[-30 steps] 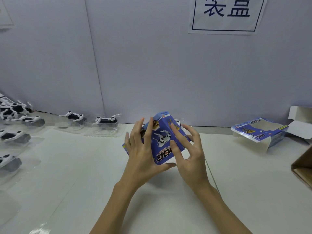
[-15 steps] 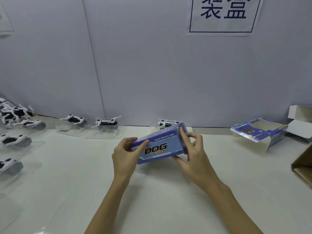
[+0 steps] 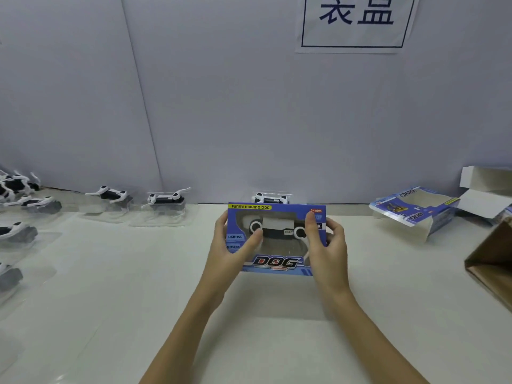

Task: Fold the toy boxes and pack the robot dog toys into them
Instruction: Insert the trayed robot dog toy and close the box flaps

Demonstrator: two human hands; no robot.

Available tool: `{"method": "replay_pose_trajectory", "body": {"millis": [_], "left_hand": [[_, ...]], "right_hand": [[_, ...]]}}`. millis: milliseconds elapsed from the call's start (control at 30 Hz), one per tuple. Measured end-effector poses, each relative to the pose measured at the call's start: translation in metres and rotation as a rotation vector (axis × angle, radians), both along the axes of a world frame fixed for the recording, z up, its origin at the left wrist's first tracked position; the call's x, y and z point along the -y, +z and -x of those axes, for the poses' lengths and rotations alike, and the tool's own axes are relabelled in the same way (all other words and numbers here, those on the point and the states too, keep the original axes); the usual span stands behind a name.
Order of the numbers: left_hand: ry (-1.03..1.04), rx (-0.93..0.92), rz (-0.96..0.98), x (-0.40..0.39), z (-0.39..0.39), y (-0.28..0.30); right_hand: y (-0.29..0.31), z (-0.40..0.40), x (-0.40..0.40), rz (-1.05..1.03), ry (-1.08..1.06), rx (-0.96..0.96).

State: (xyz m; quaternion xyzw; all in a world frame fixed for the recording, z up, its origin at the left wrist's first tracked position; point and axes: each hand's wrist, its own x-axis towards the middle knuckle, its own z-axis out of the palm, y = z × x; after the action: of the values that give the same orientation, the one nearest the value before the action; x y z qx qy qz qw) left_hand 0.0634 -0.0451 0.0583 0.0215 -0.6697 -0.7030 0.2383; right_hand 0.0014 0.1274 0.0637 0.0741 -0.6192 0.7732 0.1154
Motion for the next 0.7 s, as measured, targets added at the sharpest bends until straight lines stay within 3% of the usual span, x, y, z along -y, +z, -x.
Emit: {"method": "replay_pose_trajectory", "body": {"millis": [200, 333, 467, 600, 700], "left_hand": [[0.087, 0.029, -0.054, 0.003, -0.001, -0.004], [0.135, 0.005, -0.095, 0.002, 0.0, -0.004], [0.097, 0.034, -0.127, 0.021, 0.002, -0.003], [0.017, 0.091, -0.061, 0.038, 0.003, -0.009], [0.079, 0.099, -0.079, 0.034, 0.01, -0.012]], "right_hand": [[-0.006, 0.001, 0.002, -0.113, -0.014, -0.034], [-0.005, 0.005, -0.008, -0.226, 0.1, -0.065], [0.002, 0.017, -0.021, -0.314, 0.273, 0.074], [0.016, 0.022, -0.047, -0.587, 0.433, 0.165], [0.025, 0.025, -0.062, -0.464, 0.389, 0.199]]}}
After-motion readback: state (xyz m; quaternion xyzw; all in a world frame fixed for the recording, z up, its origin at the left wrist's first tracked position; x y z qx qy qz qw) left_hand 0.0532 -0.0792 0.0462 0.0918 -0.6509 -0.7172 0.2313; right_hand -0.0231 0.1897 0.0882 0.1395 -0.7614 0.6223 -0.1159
